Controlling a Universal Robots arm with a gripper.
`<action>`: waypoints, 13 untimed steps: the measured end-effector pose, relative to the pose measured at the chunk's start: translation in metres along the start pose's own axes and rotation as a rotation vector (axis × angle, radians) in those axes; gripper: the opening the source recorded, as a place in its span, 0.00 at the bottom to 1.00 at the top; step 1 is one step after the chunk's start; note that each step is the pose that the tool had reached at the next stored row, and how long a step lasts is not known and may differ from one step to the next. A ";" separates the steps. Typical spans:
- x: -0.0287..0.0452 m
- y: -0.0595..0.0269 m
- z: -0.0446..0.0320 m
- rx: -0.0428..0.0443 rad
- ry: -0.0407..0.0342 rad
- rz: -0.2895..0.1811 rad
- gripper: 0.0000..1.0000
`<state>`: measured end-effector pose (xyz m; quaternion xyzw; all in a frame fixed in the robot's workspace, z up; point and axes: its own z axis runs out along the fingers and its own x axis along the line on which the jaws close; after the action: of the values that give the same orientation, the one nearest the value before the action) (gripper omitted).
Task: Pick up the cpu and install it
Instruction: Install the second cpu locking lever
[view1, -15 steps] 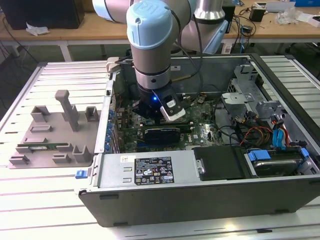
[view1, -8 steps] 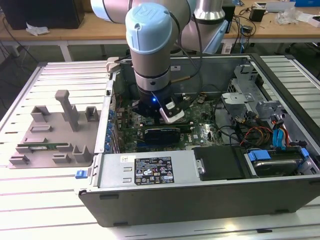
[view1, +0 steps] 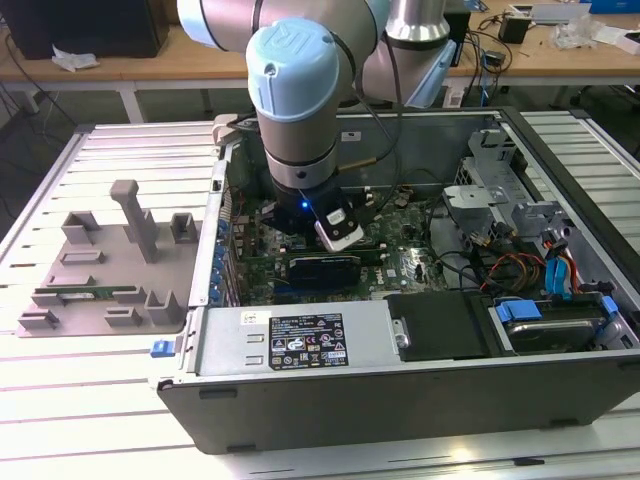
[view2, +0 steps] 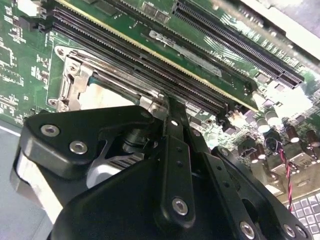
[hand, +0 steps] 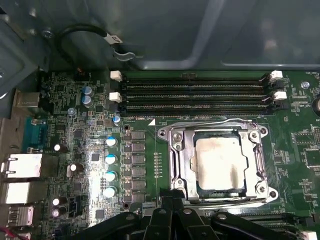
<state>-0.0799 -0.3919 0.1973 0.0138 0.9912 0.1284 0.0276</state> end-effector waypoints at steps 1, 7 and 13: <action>0.0002 -0.0002 0.0009 -0.0021 -0.0001 0.002 0.11; 0.0000 0.0004 -0.0010 -0.0027 -0.0007 0.002 0.11; -0.0010 0.0054 -0.0195 0.0195 -0.0010 0.001 0.11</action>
<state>-0.0799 -0.3916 0.2175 0.0146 0.9924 0.1187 0.0279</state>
